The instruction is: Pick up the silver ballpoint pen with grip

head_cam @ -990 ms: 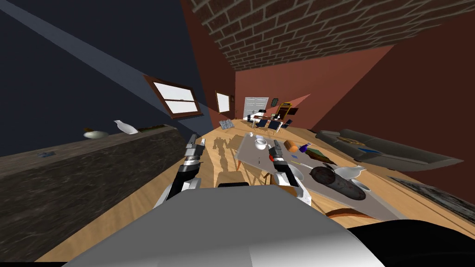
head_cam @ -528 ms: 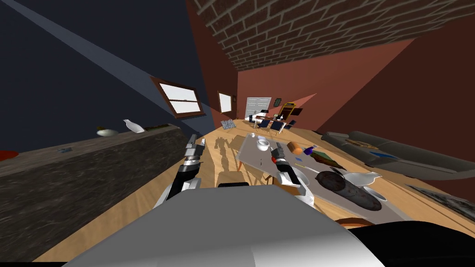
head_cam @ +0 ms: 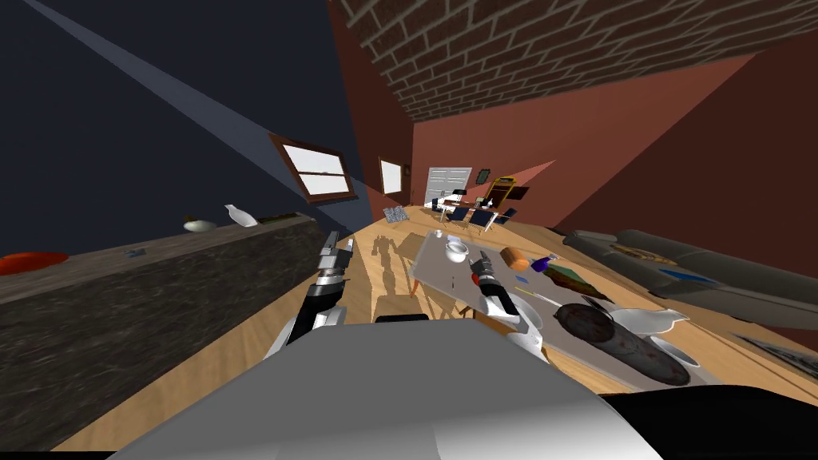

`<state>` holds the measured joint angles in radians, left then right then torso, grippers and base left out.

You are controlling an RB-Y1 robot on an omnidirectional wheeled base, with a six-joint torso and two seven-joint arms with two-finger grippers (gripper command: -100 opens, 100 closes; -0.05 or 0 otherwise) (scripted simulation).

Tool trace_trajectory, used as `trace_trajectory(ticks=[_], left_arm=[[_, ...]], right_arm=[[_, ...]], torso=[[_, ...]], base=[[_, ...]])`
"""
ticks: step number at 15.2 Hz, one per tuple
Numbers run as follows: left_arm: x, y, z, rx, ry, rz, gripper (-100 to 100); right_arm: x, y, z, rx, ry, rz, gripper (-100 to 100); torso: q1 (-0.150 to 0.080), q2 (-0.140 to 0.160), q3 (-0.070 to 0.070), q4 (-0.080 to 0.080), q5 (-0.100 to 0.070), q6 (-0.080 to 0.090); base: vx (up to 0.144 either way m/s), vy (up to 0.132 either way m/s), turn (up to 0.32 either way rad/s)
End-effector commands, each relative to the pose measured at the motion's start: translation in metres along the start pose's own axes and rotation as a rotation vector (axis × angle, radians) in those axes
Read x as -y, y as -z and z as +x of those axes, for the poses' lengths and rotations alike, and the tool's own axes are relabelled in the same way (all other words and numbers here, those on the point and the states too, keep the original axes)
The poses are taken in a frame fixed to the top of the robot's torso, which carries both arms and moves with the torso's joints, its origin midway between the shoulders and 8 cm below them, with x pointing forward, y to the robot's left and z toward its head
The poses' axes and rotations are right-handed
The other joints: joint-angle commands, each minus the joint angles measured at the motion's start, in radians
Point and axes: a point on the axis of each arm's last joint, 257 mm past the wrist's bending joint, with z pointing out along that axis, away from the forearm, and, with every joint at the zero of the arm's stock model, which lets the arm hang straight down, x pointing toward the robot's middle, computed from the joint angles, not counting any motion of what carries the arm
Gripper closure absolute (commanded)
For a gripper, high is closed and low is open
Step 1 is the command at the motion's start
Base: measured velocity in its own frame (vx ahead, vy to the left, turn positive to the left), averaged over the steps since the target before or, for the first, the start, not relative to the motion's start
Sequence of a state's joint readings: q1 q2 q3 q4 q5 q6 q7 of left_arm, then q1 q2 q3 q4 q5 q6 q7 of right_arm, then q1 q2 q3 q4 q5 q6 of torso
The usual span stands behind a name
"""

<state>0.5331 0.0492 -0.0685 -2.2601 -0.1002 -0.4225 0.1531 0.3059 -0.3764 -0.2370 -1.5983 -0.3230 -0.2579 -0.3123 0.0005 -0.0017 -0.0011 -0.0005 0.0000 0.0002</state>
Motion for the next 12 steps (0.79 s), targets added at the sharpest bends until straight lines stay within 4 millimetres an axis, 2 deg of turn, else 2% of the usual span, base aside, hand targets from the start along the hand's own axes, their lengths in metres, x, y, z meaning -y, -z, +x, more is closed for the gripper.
trace_trajectory(ticks=[1,3,4,5,6,8,10,11,12], left_arm=[[0.000,0.000,0.000,0.000,0.000,0.000,0],[0.000,0.000,0.000,0.000,0.000,0.000,0],[0.000,0.000,0.000,0.000,0.000,0.000,0],[0.000,0.000,0.000,0.000,0.000,0.000,0],[0.000,0.000,0.000,0.000,0.000,0.000,0],[0.000,0.000,0.000,0.000,0.000,0.000,0],[0.000,0.000,0.000,0.000,0.000,0.000,0],[0.000,0.000,0.000,0.000,0.000,0.000,0],[0.000,0.000,0.000,0.000,0.000,0.000,0]], right_arm=[[0.010,-0.003,-0.024,0.049,-0.053,0.034,-100],[0.021,0.001,-0.032,0.066,-0.051,0.055,-100],[0.030,-0.001,-0.054,0.116,-0.106,0.085,-100],[0.038,0.002,-0.060,0.128,-0.105,0.100,-100],[0.042,0.000,-0.077,0.170,-0.160,0.117,-100],[0.055,0.006,-0.087,0.194,-0.163,0.142,-100],[0.069,0.010,-0.111,0.257,-0.225,0.175,-100],[0.072,0.012,-0.112,0.262,-0.225,0.179,-100],[0.080,0.014,-0.130,0.314,-0.290,0.197,-100]], torso=[[0.000,0.000,0.000,0.000,0.000,0.000],[0.000,0.000,0.000,0.000,0.000,0.000],[0.000,0.000,0.000,0.000,0.000,0.000],[0.000,-0.001,0.000,0.000,0.000,-0.001],[0.000,-0.001,0.000,0.000,0.000,0.000],[0.000,-0.001,-0.001,0.000,0.000,0.000],[0.000,-0.001,-0.001,0.000,0.000,0.000],[0.000,-0.001,-0.001,0.000,0.000,0.000],[0.000,-0.001,0.000,0.000,0.000,0.000]], base=[[0.020,0.010,0.076],[0.025,0.009,0.074],[0.031,0.009,0.087],[0.035,0.011,0.099],[0.038,0.014,0.111],[0.034,0.009,0.071],[0.034,0.013,0.102],[0.025,0.004,0.025],[0.030,0.005,0.087]])
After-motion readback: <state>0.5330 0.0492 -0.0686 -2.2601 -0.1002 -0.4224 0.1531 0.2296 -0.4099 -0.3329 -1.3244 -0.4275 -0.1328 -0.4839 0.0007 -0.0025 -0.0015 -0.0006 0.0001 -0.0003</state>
